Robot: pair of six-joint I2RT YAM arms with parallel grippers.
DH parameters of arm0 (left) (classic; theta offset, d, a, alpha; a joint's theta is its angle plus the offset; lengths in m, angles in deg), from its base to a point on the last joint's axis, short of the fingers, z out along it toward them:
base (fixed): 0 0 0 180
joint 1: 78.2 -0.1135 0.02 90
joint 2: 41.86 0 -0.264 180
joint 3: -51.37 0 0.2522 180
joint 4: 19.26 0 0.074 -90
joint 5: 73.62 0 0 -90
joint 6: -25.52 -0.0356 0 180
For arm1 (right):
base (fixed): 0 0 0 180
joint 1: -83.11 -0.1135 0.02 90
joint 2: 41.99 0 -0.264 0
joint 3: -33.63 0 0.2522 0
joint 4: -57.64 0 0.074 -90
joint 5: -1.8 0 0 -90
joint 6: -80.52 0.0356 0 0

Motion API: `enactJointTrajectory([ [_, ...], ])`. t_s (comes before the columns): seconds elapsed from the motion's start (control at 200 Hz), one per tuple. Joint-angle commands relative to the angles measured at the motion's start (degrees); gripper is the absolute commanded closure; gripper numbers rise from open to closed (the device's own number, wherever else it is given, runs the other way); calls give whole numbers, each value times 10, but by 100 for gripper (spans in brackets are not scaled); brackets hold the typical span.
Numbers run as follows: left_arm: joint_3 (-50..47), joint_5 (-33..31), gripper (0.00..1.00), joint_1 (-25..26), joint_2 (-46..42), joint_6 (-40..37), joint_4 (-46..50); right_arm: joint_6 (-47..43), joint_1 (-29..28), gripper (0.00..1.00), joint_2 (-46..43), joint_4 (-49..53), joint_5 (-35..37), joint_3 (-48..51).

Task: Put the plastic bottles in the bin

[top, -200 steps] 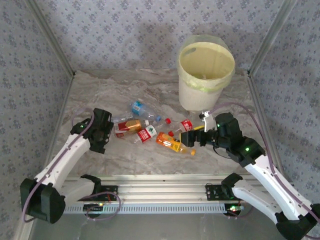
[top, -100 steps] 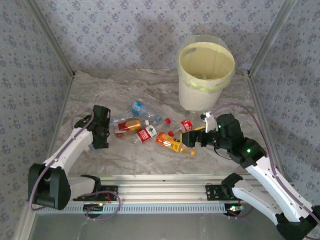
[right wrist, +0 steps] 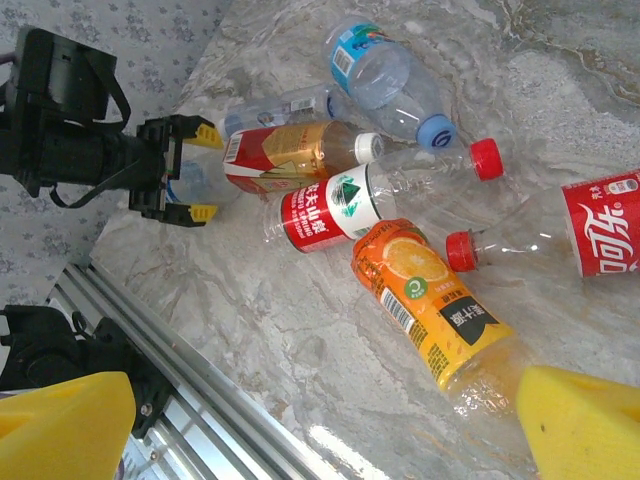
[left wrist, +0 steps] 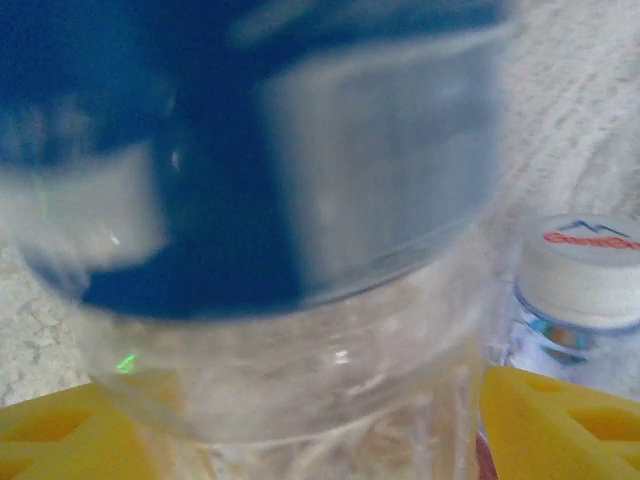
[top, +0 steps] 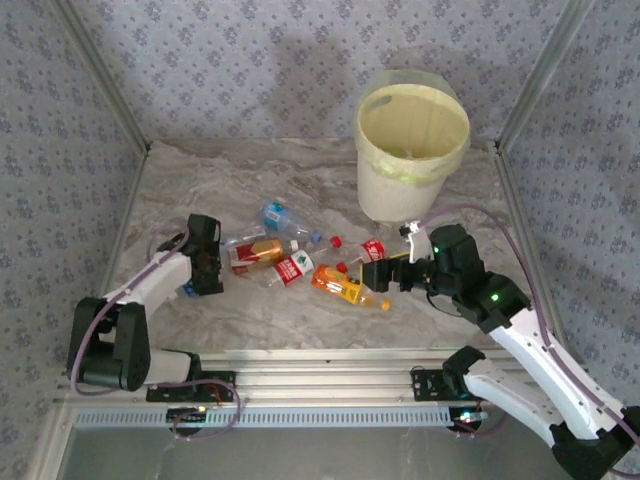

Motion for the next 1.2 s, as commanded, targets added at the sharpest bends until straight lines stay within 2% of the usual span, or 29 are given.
enactJointTrajectory([
  [0.0,-14,-1,24,-3,5,27,-28,12,-3,0,6,-2,-2,-21],
  [0.41,-22,-30,34,-3,13,17,-40,19,-4,0,17,-9,-3,-19],
  [0.505,-13,-43,39,-3,15,0,-25,19,-4,0,15,-7,-2,-17],
  [0.615,-5,-55,51,-3,11,-13,-4,19,-4,0,16,-6,-1,-15],
  [0.705,-6,-64,55,-3,4,-16,3,18,-4,0,21,-8,-1,-16],
  [0.924,3,-75,58,-3,-11,-33,20,19,-4,0,30,-15,-3,-16],
  [1.199,19,-122,59,-3,-65,-78,62,20,-4,0,32,-19,-4,-13],
])
